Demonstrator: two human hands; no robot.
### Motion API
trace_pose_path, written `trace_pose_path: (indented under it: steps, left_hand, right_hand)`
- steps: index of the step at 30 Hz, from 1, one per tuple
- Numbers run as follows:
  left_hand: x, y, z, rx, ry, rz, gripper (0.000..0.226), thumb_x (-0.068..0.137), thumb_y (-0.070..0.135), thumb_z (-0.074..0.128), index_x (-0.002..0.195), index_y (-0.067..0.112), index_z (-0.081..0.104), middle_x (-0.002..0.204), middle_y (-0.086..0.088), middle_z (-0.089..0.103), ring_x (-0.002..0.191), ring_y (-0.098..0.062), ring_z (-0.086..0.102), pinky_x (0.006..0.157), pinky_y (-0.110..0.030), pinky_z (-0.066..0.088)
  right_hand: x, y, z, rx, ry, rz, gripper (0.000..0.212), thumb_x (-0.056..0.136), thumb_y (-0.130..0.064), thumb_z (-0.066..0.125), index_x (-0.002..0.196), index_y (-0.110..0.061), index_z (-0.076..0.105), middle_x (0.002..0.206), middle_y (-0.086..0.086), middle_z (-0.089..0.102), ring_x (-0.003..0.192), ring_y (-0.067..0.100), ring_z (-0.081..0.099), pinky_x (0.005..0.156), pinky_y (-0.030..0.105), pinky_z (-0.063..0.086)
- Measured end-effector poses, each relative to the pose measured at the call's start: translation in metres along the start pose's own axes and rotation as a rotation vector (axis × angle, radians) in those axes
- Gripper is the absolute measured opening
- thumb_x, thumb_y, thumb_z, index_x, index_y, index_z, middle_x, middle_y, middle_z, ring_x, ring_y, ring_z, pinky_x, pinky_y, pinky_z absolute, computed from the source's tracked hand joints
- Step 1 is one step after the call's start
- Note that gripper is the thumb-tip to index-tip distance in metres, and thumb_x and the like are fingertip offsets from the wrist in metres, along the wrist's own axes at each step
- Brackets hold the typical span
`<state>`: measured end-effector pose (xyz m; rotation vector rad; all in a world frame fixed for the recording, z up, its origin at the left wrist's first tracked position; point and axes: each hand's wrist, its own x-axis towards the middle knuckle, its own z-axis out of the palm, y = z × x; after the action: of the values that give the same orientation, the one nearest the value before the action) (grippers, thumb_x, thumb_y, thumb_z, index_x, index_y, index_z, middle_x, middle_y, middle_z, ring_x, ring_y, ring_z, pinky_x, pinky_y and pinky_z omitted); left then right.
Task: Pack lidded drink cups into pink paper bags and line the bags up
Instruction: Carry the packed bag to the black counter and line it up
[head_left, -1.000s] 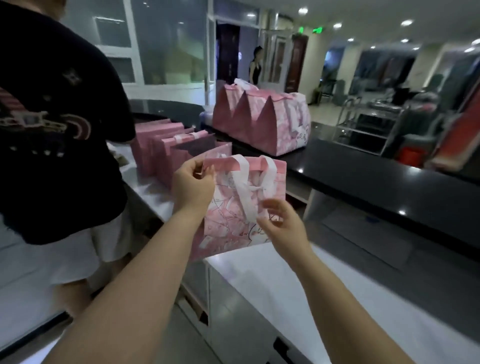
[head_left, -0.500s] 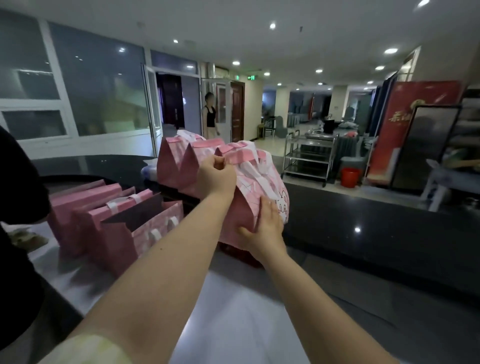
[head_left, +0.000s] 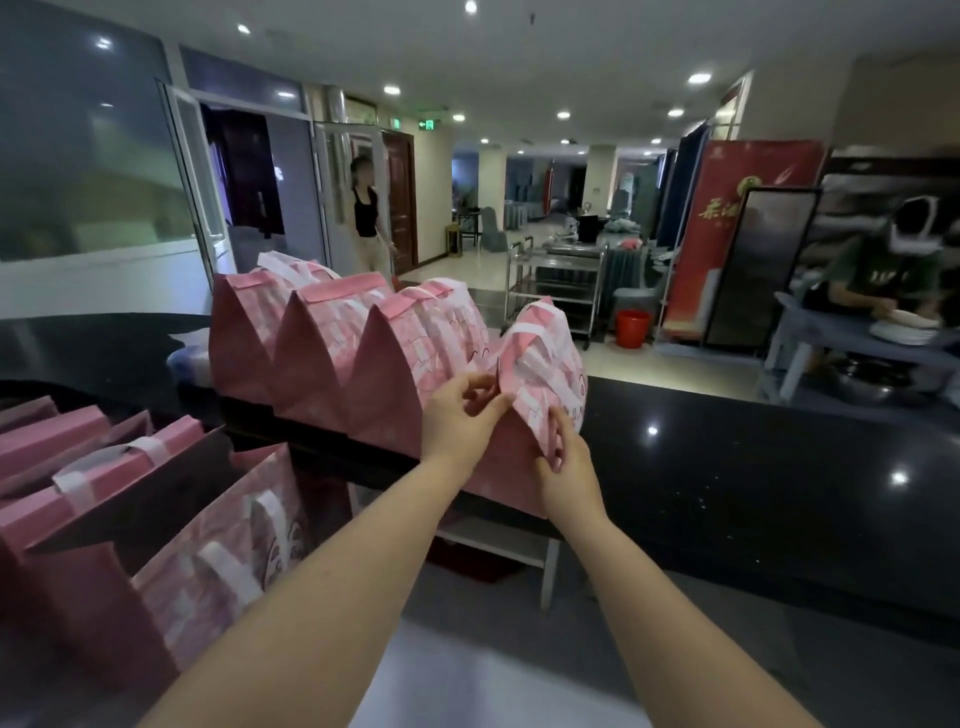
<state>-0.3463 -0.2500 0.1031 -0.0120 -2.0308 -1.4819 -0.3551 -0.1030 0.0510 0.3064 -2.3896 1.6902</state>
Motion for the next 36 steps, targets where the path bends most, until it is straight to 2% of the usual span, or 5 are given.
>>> trace_pose_path:
  steps: [6, 14, 22, 30, 36]
  left_hand:
    - [0.011, -0.067, -0.033, 0.073, -0.079, -0.039, 0.029, 0.083, 0.015, 0.071, 0.098, 0.039, 0.067, 0.092, 0.017, 0.069, 0.091, -0.006, 0.066, 0.076, -0.02, 0.052]
    - [0.039, -0.092, -0.049, 0.288, -0.036, -0.029, 0.005, 0.085, 0.033, 0.069, 0.088, 0.029, 0.07, 0.088, 0.009, 0.07, 0.082, -0.017, 0.064, 0.072, -0.03, 0.051]
    - [0.06, -0.097, -0.041, 0.279, -0.101, -0.063, 0.009, 0.087, 0.029, 0.065, 0.092, 0.022, 0.068, 0.098, -0.001, 0.066, 0.087, -0.023, 0.063, 0.077, -0.036, 0.052]
    - [0.058, -0.099, -0.062, 0.276, -0.153, 0.032, 0.018, 0.082, 0.022, 0.069, 0.099, 0.025, 0.065, 0.102, 0.005, 0.062, 0.09, -0.016, 0.06, 0.075, -0.031, 0.048]
    - [0.073, -0.098, -0.081, 0.348, -0.252, -0.024, 0.036, 0.084, 0.019, 0.069, 0.119, 0.02, 0.064, 0.119, -0.001, 0.064, 0.106, -0.021, 0.061, 0.086, -0.029, 0.047]
  right_hand:
    - [0.021, 0.012, 0.016, 0.068, 0.122, 0.076, 0.051, 0.095, -0.012, 0.051, 0.136, -0.041, 0.041, 0.126, -0.01, 0.055, 0.107, 0.001, 0.056, 0.079, 0.014, 0.049]
    - [0.054, 0.007, 0.046, 0.016, 0.239, 0.158, 0.034, 0.093, -0.009, 0.051, 0.11, -0.039, 0.055, 0.105, -0.01, 0.063, 0.096, 0.008, 0.062, 0.07, 0.016, 0.046]
    - [0.068, 0.0, 0.058, -0.11, 0.271, 0.205, 0.042, 0.089, -0.01, 0.055, 0.127, -0.027, 0.049, 0.113, 0.002, 0.065, 0.087, 0.013, 0.06, 0.058, 0.015, 0.039]
    - [0.044, -0.017, 0.081, -0.219, 0.376, 0.067, 0.089, 0.077, -0.018, 0.077, 0.15, -0.022, 0.025, 0.145, 0.004, 0.041, 0.133, 0.02, 0.038, 0.11, 0.042, 0.036]
    - [0.048, -0.028, 0.09, -0.214, 0.382, 0.063, 0.079, 0.081, -0.015, 0.074, 0.146, -0.028, 0.03, 0.147, 0.0, 0.039, 0.137, 0.024, 0.032, 0.11, 0.04, 0.031]
